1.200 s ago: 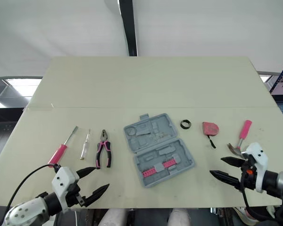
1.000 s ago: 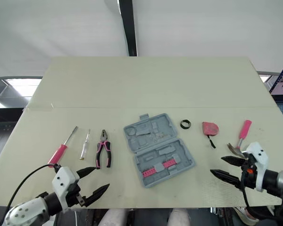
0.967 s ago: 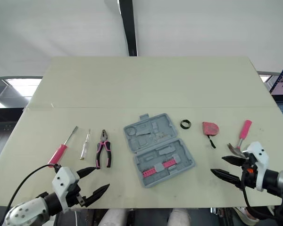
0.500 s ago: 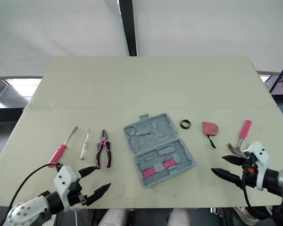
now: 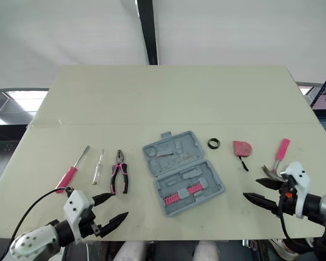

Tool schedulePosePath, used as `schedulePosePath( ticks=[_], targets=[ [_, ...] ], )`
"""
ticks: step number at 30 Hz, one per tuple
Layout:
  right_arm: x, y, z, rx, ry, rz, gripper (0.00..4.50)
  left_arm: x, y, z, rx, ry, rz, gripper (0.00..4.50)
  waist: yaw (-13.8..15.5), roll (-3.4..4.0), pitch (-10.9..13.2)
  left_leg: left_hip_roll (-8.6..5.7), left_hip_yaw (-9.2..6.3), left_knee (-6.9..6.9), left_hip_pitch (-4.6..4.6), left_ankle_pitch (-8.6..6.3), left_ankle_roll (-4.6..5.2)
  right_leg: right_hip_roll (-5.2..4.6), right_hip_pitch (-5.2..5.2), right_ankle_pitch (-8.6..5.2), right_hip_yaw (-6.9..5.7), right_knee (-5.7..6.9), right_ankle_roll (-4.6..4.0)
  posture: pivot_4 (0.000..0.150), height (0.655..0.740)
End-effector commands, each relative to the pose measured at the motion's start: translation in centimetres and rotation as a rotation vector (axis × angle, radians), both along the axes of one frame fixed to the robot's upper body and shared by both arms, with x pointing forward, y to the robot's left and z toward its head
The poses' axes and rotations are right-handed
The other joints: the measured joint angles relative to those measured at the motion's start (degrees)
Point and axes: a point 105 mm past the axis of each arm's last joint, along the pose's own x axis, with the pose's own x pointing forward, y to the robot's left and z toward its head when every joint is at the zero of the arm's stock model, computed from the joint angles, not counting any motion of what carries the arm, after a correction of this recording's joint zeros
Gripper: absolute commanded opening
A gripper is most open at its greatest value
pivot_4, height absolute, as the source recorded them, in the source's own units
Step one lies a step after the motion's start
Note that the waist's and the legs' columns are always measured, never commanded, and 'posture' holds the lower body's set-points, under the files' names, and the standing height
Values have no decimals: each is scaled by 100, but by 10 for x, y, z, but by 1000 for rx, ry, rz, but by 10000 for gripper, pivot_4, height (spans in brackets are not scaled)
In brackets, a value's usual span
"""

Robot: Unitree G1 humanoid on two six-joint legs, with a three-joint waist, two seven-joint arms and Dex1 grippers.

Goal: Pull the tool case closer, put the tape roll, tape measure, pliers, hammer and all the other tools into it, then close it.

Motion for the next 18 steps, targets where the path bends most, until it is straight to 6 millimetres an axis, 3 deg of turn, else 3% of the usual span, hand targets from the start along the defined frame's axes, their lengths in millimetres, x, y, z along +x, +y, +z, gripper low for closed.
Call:
schedulePosePath(
  ticks=[1,2,5,11,18],
  targets=[
    [2,1,3,-1,-11,22,44582,5,-5,14,0,-50,-25,45000,-3,0,0,0,0,0,0,0,0,0,0,0,0,0,0,1500,7400],
    [5,2,4,-5,-17,31,44582,10,-4,17,6,-65,-22,45000,-6,0,0,0,0,0,0,0,0,0,0,0,0,1,0,1500,7400],
    [13,5,6,-16,-40,52,31657,20,-4,25,19,-101,-18,31900,-6,1,-1,0,0,2,1,0,0,0,0,0,0,3,0,1500,7400],
    [38,21,14,-40,-102,118,1258,39,-11,32,34,-118,-39,575,-34,2,-1,0,-1,3,2,1,-1,0,-1,0,0,6,0,1500,7400],
    [84,52,18,-95,-175,190,491,65,-28,17,26,-3,-56,155,-84,2,-1,0,-6,3,0,1,-2,1,-6,0,-3,15,0,1500,7400]
  ],
)
